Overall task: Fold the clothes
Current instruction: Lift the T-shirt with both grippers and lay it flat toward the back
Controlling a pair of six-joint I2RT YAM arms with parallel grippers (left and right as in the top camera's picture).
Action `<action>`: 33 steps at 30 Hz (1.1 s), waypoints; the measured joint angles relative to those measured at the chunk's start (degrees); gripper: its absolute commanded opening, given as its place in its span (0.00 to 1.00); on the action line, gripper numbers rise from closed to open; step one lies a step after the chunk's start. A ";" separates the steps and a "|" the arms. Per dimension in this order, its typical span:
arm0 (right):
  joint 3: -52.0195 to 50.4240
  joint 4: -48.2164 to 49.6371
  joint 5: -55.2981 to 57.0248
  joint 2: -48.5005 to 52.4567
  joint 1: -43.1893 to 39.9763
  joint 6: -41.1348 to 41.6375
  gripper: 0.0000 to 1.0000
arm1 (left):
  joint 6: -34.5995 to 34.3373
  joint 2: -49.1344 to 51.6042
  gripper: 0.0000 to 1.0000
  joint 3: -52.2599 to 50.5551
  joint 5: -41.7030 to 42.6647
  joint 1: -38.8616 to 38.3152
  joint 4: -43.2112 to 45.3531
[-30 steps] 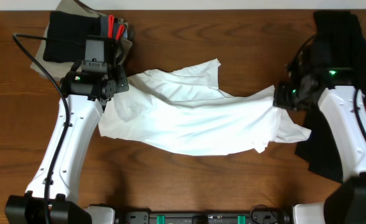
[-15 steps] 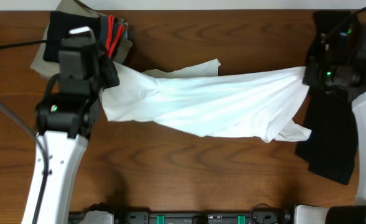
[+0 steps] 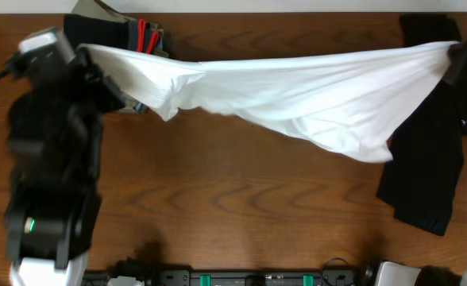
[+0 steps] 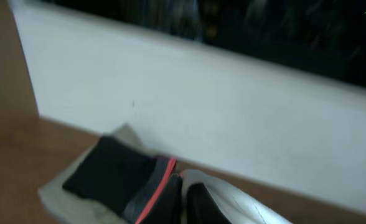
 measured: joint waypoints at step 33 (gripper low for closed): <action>14.53 -21.81 0.61 0.70 -8.85 -4.46 0.01 | 0.00 -1.64 0.06 3.39 3.52 0.00 -6.34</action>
